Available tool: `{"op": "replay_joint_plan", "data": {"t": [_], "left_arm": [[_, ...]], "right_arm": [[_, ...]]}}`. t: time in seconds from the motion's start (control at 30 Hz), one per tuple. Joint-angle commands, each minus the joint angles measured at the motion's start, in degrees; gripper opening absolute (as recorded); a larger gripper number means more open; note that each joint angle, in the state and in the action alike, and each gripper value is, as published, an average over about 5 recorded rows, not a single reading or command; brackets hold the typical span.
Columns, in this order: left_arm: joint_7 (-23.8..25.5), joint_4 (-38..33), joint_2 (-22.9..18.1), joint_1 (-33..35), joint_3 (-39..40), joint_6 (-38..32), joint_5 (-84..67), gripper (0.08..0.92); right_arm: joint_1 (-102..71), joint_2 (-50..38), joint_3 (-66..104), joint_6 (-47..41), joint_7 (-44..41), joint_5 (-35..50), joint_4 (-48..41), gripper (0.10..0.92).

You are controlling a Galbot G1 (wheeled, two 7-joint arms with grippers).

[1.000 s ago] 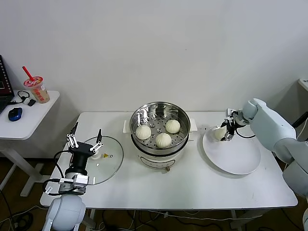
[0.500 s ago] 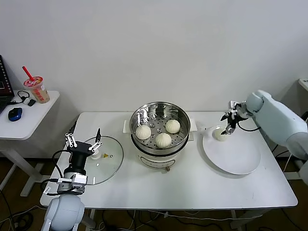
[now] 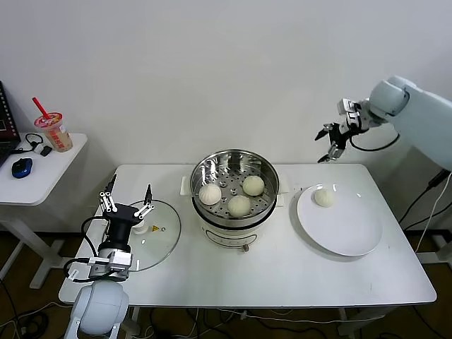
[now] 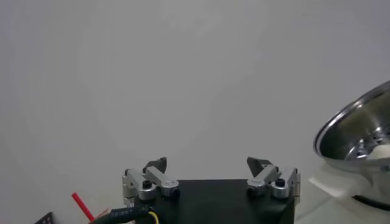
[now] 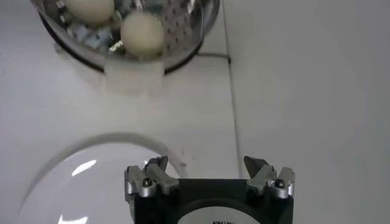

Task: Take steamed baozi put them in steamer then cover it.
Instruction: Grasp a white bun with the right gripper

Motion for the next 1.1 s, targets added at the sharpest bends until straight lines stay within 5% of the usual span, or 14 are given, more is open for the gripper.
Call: {"op": "replay_joint_plan", "data": {"t": [0.03, 0.63, 1.1], "left_arm": [[-0.52, 0.0, -0.22, -0.36, 0.1, 0.39, -0.66, 0.823], [-0.08, -1.97, -0.1, 0.0, 1.49, 4.45, -14.52, 0.823], [4.16, -0.74, 1.73, 3.89, -6.66, 3.59, -22.67, 0.823]], "right_arm": [[15.54, 5.26, -10.78, -5.45, 0.29, 16.13, 16.21, 0.823], [12.07, 21.29, -18.04, -7.66, 2.22, 23.86, 12.51, 0.823], [6.74, 31.06, -22.12, -6.59, 1.69, 24.94, 3.69, 0.823]]}}
